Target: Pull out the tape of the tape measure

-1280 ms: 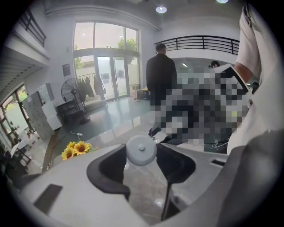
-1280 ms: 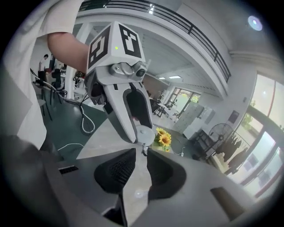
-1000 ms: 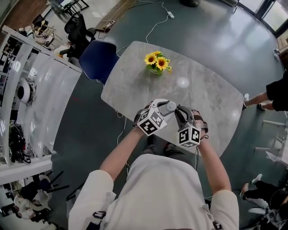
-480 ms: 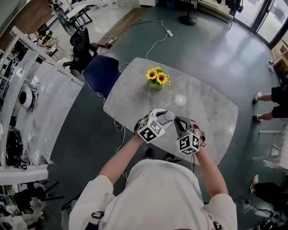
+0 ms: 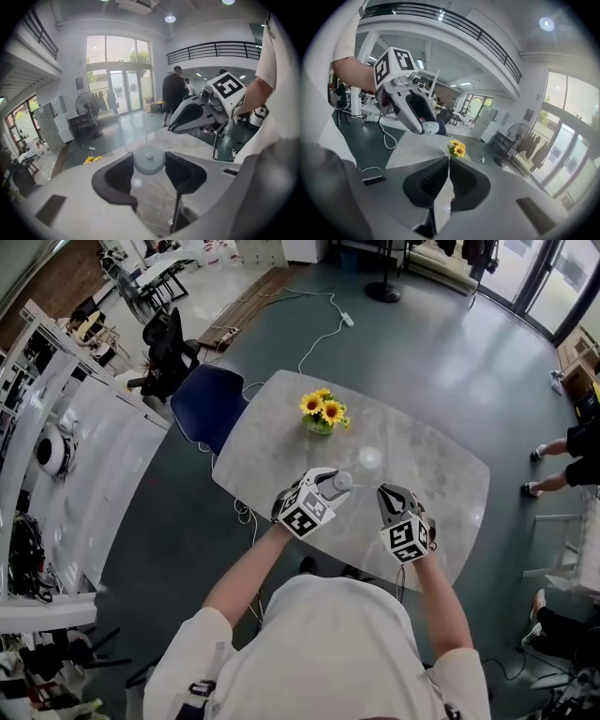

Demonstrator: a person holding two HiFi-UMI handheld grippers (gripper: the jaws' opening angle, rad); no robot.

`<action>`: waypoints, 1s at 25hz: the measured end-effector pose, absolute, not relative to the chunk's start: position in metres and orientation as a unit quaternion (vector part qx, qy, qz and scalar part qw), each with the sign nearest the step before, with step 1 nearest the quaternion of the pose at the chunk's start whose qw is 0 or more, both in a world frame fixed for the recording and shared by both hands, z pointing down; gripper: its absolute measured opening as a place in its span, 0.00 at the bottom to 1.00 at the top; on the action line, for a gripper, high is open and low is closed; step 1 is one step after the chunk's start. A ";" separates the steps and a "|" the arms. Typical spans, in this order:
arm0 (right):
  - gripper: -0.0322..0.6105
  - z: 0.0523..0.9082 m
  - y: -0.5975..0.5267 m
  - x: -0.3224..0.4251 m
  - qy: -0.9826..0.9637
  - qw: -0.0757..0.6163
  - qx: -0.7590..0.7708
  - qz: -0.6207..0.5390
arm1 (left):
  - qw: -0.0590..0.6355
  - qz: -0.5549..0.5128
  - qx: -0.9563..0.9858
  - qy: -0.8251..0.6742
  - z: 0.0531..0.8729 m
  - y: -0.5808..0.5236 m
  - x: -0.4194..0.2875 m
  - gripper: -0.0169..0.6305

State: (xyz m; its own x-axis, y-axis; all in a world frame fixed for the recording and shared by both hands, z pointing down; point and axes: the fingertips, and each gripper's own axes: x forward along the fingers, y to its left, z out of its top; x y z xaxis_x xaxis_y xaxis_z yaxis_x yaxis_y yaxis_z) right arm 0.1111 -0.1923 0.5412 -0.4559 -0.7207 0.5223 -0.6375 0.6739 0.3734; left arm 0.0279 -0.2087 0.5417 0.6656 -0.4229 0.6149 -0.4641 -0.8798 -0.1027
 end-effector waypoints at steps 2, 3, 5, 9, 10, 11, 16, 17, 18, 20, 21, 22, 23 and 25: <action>0.11 0.541 -0.191 0.121 -0.848 0.338 0.403 -0.062 | 0.027 0.327 0.914 -0.241 0.539 -0.209 0.030 0.36; 0.11 0.540 -0.191 0.125 -0.846 0.340 0.406 -0.063 | 0.020 0.330 0.913 -0.240 0.538 -0.211 0.031 0.36; 0.11 0.539 -0.193 0.137 -0.840 0.339 0.419 -0.057 | 0.010 0.336 0.910 -0.242 0.539 -0.214 0.028 0.36; 0.11 0.533 -0.190 0.163 -0.831 0.335 0.443 -0.037 | 0.024 0.323 0.914 -0.244 0.533 -0.214 0.019 0.36; 0.11 0.531 -0.189 0.167 -0.829 0.336 0.445 -0.037 | 0.026 0.320 0.915 -0.244 0.531 -0.214 0.019 0.36; 0.11 0.530 -0.189 0.169 -0.828 0.338 0.446 -0.039 | 0.026 0.318 0.916 -0.244 0.529 -0.214 0.019 0.36; 0.11 0.524 -0.188 0.198 -0.814 0.330 0.477 -0.027 | 0.022 0.313 0.914 -0.256 0.522 -0.219 0.014 0.36; 0.11 0.521 -0.188 0.206 -0.812 0.326 0.484 -0.022 | 0.024 0.309 0.915 -0.258 0.520 -0.221 0.014 0.36; 0.11 0.519 -0.188 0.213 -0.810 0.323 0.488 -0.019 | 0.025 0.307 0.916 -0.258 0.518 -0.222 0.013 0.36; 0.11 0.515 -0.188 0.221 -0.807 0.323 0.493 -0.018 | 0.026 0.304 0.917 -0.257 0.516 -0.223 0.012 0.36; 0.11 0.514 -0.188 0.224 -0.805 0.325 0.497 -0.020 | 0.023 0.306 0.916 -0.259 0.515 -0.223 0.010 0.36; 0.11 0.513 -0.187 0.227 -0.801 0.326 0.501 -0.019 | 0.020 0.309 0.914 -0.262 0.514 -0.224 0.007 0.36; 0.11 0.511 -0.186 0.231 -0.798 0.326 0.506 -0.017 | 0.018 0.311 0.913 -0.265 0.514 -0.225 0.004 0.36; 0.11 0.507 -0.183 0.239 -0.795 0.322 0.514 -0.013 | 0.023 0.307 0.913 -0.267 0.513 -0.225 -0.001 0.36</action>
State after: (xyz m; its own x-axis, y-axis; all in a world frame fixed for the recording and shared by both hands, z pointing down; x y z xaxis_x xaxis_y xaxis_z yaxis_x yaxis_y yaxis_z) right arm 0.2386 -0.1833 0.5069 -0.2641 -0.8262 0.4975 -0.8089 0.4707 0.3522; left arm -0.0006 -0.2248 0.5130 0.6688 -0.4737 0.5730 -0.5018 -0.8563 -0.1222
